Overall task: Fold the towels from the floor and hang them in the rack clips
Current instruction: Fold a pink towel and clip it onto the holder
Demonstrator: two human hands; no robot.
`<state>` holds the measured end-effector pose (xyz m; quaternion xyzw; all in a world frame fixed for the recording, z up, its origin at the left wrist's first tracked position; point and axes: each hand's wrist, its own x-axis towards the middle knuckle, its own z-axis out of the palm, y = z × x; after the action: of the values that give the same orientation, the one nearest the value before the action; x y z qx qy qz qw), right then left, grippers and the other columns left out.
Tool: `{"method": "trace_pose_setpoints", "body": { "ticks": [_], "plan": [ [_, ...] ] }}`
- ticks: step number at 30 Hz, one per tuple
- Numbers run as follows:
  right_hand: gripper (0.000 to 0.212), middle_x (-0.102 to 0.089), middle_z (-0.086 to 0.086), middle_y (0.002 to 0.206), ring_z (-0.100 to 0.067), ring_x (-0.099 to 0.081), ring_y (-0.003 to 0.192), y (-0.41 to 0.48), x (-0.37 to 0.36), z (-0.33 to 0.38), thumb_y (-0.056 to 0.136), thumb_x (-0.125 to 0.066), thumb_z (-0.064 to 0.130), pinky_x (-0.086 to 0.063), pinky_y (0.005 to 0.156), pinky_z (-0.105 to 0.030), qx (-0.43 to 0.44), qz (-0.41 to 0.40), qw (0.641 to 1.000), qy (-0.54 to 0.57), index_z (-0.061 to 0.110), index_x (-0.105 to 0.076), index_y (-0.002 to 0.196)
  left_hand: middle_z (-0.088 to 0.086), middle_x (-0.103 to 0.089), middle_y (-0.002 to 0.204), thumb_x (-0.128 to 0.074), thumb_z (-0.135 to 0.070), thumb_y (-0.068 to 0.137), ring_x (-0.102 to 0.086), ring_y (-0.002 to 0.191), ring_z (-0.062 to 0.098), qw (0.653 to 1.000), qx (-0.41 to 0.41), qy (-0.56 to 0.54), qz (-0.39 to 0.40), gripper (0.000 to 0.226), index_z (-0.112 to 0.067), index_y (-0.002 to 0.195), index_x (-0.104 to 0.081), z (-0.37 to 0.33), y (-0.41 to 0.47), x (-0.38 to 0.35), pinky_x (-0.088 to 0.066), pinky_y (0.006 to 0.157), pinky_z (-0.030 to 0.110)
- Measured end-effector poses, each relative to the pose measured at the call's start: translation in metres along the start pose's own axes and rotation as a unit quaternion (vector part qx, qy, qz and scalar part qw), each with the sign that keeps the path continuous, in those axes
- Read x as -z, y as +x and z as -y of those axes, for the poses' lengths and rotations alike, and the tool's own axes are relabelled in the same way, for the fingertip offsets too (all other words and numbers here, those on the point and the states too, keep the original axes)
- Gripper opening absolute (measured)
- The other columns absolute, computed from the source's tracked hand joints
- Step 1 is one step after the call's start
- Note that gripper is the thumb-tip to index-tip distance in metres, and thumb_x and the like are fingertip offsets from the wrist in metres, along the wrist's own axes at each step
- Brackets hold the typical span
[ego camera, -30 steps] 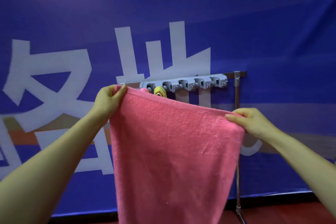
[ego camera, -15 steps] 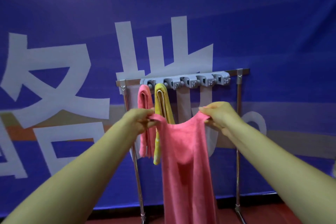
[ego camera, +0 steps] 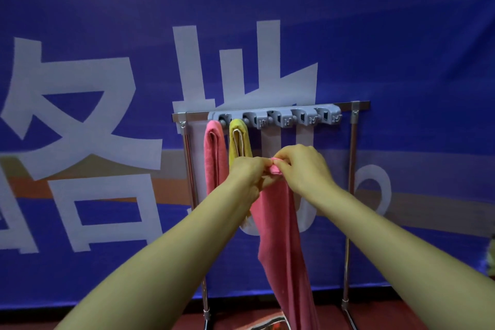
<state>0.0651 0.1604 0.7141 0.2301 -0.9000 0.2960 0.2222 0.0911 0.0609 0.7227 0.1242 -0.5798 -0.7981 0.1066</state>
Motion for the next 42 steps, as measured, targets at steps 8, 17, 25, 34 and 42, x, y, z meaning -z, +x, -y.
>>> {"method": "trace_pose_setpoints", "body": {
  "ticks": [8, 17, 25, 34, 42],
  "plan": [
    [0.02, -0.071, -0.004, 0.086, -0.024, -0.062, 0.085, -0.012, 0.019, 0.003, 0.084, -0.058, 0.032, -0.05, 0.075, -0.037, 0.091, 0.077, 0.993, -0.018, 0.018, -0.068, 0.095, 0.008, -0.057, 0.04, -0.04, 0.012, 0.078, -0.056, 0.044, 0.018, 0.998, -0.014, 0.054, -0.029, 0.026, 0.003, 0.059, -0.057, 0.005, 0.006, 0.002, -0.045, 0.04, 0.019],
    [0.023, -0.072, -0.002, 0.101, -0.016, -0.063, 0.094, 0.001, 0.03, -0.014, 0.091, -0.051, 0.009, -0.044, 0.078, -0.023, 0.127, 0.038, 0.991, 0.03, 0.016, -0.069, 0.103, 0.005, -0.066, 0.101, -0.067, -0.027, 0.079, -0.06, 0.097, 0.02, 0.889, -0.237, 0.391, -0.029, 0.021, -0.013, 0.095, -0.064, 0.002, 0.005, 0.03, -0.048, 0.084, 0.036],
    [0.023, -0.069, -0.001, 0.099, -0.015, -0.061, 0.093, 0.009, 0.039, -0.014, 0.093, -0.048, 0.011, -0.048, 0.082, -0.028, 0.115, -0.04, 0.989, 0.083, 0.016, -0.067, 0.105, 0.008, -0.061, 0.087, -0.074, -0.026, 0.077, -0.062, 0.083, 0.023, 0.85, -0.191, 0.476, 0.122, 0.037, 0.004, 0.096, -0.063, -0.008, 0.009, 0.054, -0.054, 0.083, 0.043],
    [0.023, -0.07, -0.01, 0.1, -0.019, -0.06, 0.086, 0.015, 0.042, -0.035, 0.094, -0.047, 0.009, -0.039, 0.071, -0.023, 0.057, -0.149, 0.985, 0.071, 0.009, -0.066, 0.107, -0.004, -0.052, 0.063, -0.071, -0.018, 0.08, -0.045, 0.059, 0.005, 0.811, -0.38, 0.442, -0.043, 0.014, -0.013, 0.07, -0.063, -0.05, 0.009, 0.061, -0.036, 0.055, 0.016],
    [0.022, -0.069, -0.011, 0.103, -0.026, -0.061, 0.096, 0.013, 0.044, -0.047, 0.092, -0.05, 0.013, -0.042, 0.076, -0.029, 0.007, -0.127, 0.988, 0.082, 0.009, -0.066, 0.106, -0.012, -0.054, 0.062, -0.069, -0.017, 0.082, -0.05, 0.054, -0.002, 0.785, -0.409, 0.465, -0.007, 0.005, -0.015, 0.079, -0.066, -0.049, 0.007, 0.059, -0.037, 0.052, 0.002]
  ]
}}
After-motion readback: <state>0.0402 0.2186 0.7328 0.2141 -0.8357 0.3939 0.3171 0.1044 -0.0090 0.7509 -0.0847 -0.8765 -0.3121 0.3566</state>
